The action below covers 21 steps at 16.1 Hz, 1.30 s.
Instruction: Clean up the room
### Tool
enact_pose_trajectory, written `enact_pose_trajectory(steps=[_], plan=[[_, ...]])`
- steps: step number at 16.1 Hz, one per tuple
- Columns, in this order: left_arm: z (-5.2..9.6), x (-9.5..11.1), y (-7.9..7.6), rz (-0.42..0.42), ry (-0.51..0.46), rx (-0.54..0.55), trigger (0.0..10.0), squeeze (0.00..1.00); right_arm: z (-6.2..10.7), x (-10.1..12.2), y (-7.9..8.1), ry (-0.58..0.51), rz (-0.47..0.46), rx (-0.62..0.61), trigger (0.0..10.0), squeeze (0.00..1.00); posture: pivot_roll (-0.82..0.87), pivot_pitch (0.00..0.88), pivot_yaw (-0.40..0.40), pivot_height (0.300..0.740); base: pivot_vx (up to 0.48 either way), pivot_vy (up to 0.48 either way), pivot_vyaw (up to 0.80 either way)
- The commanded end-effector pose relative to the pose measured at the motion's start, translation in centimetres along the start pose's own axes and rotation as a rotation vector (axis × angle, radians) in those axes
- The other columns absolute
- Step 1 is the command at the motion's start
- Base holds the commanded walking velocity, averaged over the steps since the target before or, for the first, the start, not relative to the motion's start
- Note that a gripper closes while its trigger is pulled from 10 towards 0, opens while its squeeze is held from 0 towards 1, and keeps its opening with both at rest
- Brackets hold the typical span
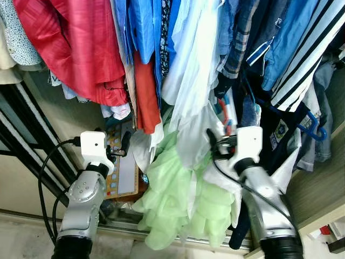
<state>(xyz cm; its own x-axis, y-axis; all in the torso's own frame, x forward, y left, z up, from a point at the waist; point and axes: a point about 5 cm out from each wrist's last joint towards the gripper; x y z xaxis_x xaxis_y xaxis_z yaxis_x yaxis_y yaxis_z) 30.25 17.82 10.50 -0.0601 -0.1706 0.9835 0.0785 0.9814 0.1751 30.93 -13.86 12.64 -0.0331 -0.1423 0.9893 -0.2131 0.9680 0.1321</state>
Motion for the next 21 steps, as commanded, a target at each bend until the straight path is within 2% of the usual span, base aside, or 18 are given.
enact_pose_trajectory(steps=[1, 3, 5, 6, 9, 14, 17, 19, 21], plan=[[0.3, -0.4, 0.0, -0.024, 0.011, 0.007, 10.0, 0.0, 0.1, -0.2, -0.3, 0.0, 0.007, -0.008, 10.0, 0.0, 0.02, 0.0, 0.048, 0.74, 0.0, 0.0, 0.0], [1.3, -1.4, -0.5, -0.016, 0.042, 0.002, 10.0, 0.0, 0.6, -0.6, -1.1, 0.007, -0.011, -0.058, 10.0, 0.0, 0.03, 0.0, 0.064, 0.74, 0.0, 0.0, 0.0], [1.9, -1.9, -1.0, 0.036, 0.051, -0.014, 10.0, 0.0, 0.9, -0.8, -1.4, 0.001, -0.024, -0.079, 10.0, 0.0, 0.02, 0.009, 0.075, 0.74, 0.0, 0.0, 0.0], [2.0, -2.3, -1.1, 0.082, 0.065, -0.011, 10.0, 0.0, 1.0, -0.8, -1.1, -0.005, -0.031, -0.075, 10.0, 0.0, 0.02, 0.025, 0.072, 0.74, 0.0, 0.0, 0.0], [1.2, -1.5, -1.2, 0.107, 0.037, -0.009, 10.0, 0.0, 0.4, -0.4, 0.0, -0.017, -0.03, -0.03, 10.0, 0.0, 0.01, 0.044, 0.06, 0.74, 0.0, 0.0, 0.0], [0.9, -0.7, -2.0, 0.1, 0.002, -0.064, 10.0, 0.0, 0.2, -0.3, -0.1, -0.018, -0.025, -0.032, 10.0, 0.0, 0.02, 0.096, 0.062, 0.74, 0.0, 0.0, 0.0], [1.3, -0.5, -1.7, 0.101, -0.016, -0.056, 10.0, 0.0, 1.0, -0.4, -0.2, -0.016, -0.025, -0.048, 10.0, 0.0, 0.01, 0.106, 0.059, 0.74, 0.0, 0.0, 0.0], [1.8, 0.0, -1.0, 0.182, -0.051, -0.049, 10.0, 0.0, 1.6, 0.4, -0.4, -0.041, -0.024, -0.053, 10.0, 0.0, 0.02, 0.111, 0.057, 0.74, 0.0, 0.0, 0.0], [1.9, -0.2, -0.6, 0.134, -0.031, -0.035, 10.0, 0.0, 1.8, 0.5, -0.8, -0.044, -0.003, -0.053, 10.0, 0.0, 0.02, 0.12, 0.055, 0.74, 0.0, 0.0, 0.0]])
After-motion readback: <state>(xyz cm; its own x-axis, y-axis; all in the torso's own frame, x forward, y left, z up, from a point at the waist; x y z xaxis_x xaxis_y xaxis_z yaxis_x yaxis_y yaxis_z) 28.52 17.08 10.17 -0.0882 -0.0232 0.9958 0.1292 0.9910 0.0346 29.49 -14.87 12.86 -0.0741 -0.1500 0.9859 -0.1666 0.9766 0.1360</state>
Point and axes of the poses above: a point about 5 cm out from each wrist's last joint towards the gripper, its own z axis pointing back from the gripper into the wrist, its own x axis along the axis of the wrist's last joint, y = z × x, and after that the axes turned 10 degrees about -z, right-handed
